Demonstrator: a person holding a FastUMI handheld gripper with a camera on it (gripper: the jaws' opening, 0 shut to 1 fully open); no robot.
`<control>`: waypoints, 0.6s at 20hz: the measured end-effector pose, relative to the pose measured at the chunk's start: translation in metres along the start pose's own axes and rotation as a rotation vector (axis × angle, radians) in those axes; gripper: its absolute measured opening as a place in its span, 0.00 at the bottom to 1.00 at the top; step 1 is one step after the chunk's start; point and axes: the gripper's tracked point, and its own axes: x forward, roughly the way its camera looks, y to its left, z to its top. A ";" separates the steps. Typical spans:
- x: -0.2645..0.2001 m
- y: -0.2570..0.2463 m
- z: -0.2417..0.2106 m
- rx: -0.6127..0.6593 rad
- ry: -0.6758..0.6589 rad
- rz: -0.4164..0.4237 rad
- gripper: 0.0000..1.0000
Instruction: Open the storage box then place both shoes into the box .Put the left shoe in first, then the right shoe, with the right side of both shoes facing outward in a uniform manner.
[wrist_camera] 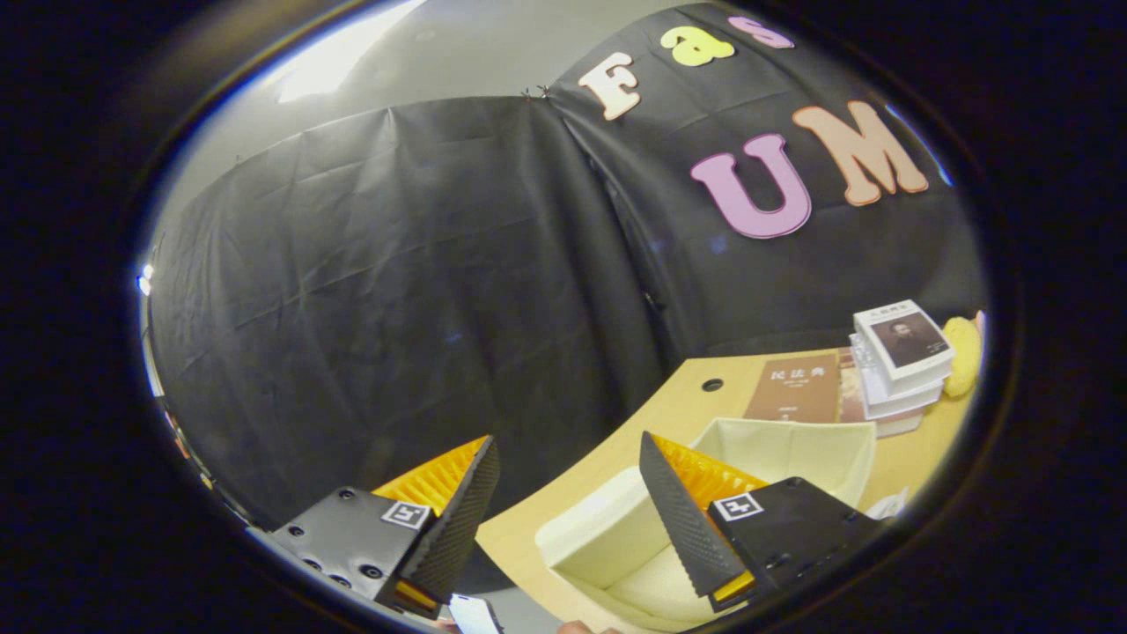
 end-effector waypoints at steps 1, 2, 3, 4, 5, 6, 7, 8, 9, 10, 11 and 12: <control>-0.011 -0.011 0.002 -0.016 -0.005 -0.023 1.00; -0.021 -0.022 0.003 -0.034 -0.010 -0.047 1.00; -0.031 -0.033 0.003 -0.048 -0.012 -0.072 1.00; -0.042 -0.044 0.003 -0.060 -0.011 -0.096 1.00; -0.054 -0.055 -0.001 -0.071 -0.006 -0.123 1.00; -0.066 -0.067 -0.004 -0.080 0.002 -0.149 1.00; -0.077 -0.080 -0.009 -0.094 0.018 -0.180 1.00; -0.090 -0.094 -0.013 -0.113 0.036 -0.218 1.00; -0.104 -0.108 -0.016 -0.132 0.045 -0.251 1.00; -0.117 -0.122 -0.018 -0.142 0.049 -0.282 1.00; -0.127 -0.134 -0.022 -0.143 0.051 -0.311 1.00; -0.138 -0.149 -0.026 -0.140 0.059 -0.347 1.00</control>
